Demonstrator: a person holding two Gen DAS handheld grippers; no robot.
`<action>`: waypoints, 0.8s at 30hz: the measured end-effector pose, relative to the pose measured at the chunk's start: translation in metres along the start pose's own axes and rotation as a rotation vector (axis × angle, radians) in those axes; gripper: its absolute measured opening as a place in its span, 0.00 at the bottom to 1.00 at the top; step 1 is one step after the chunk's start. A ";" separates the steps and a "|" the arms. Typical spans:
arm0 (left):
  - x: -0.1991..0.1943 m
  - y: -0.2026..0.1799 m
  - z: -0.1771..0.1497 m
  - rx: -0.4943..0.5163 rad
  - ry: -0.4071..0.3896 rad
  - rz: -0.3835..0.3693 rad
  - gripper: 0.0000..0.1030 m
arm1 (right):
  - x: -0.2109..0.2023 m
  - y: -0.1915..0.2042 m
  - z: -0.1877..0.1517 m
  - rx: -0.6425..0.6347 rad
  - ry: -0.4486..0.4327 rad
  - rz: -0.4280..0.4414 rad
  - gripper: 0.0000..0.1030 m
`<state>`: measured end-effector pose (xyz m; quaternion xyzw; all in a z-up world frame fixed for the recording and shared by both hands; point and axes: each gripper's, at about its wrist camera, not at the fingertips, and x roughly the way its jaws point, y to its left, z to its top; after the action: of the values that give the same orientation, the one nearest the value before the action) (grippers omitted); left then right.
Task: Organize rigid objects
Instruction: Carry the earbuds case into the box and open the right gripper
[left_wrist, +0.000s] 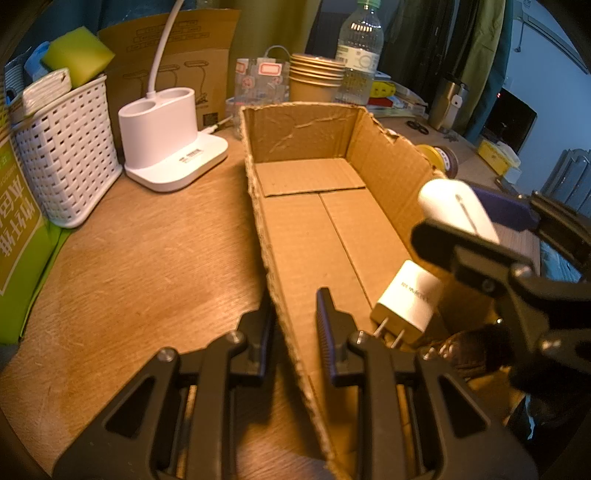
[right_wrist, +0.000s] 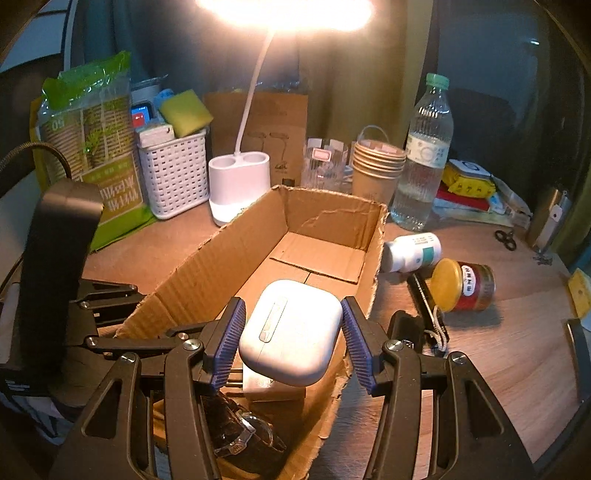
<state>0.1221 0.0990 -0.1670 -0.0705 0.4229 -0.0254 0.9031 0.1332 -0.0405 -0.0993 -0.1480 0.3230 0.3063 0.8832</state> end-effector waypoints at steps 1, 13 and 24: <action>0.000 0.000 0.000 0.000 0.000 0.000 0.23 | 0.001 0.000 0.000 0.000 0.004 0.001 0.54; 0.000 0.000 0.000 0.001 -0.001 0.000 0.23 | 0.008 0.002 -0.003 0.007 0.030 0.021 0.54; -0.001 -0.001 0.000 -0.002 0.001 -0.001 0.23 | 0.002 0.003 -0.001 0.010 0.014 0.025 0.55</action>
<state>0.1215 0.0981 -0.1667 -0.0716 0.4232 -0.0256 0.9028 0.1319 -0.0376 -0.1019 -0.1417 0.3326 0.3146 0.8777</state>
